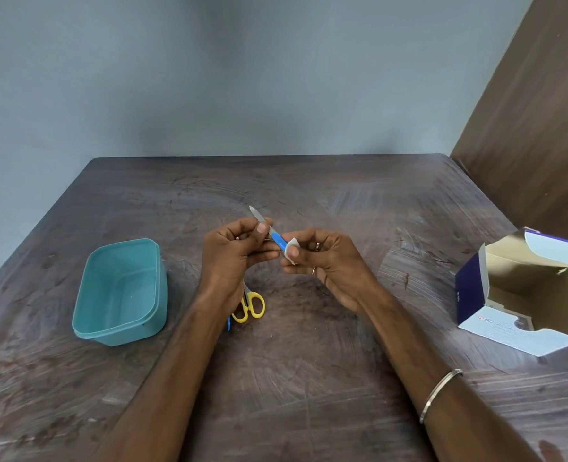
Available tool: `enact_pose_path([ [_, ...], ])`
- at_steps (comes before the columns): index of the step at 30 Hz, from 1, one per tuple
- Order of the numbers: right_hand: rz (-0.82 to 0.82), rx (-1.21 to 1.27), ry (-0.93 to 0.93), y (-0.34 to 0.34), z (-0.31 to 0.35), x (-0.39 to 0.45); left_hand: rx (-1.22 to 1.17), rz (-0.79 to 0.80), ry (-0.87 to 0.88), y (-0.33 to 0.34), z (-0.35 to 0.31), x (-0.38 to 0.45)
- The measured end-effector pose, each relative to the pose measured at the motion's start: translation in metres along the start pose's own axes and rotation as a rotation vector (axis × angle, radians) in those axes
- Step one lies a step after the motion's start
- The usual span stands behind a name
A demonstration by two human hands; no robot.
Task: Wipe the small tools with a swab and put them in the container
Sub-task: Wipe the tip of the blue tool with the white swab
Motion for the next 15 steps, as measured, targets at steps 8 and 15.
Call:
enact_pose_path([
  [8,-0.001,0.016,0.052,0.002,-0.004,0.001,0.069,0.072,0.027,0.012,0.001,-0.002],
  [15,-0.067,-0.079,0.023,-0.002,-0.002,0.000,0.128,0.130,0.034,0.020,-0.002,-0.009],
])
Point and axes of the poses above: each hand's wrist, its own x-axis towards the middle knuckle, its own y-axis out of the palm, z = x × y, the point moved 8 cm from there along x, towards the middle knuckle
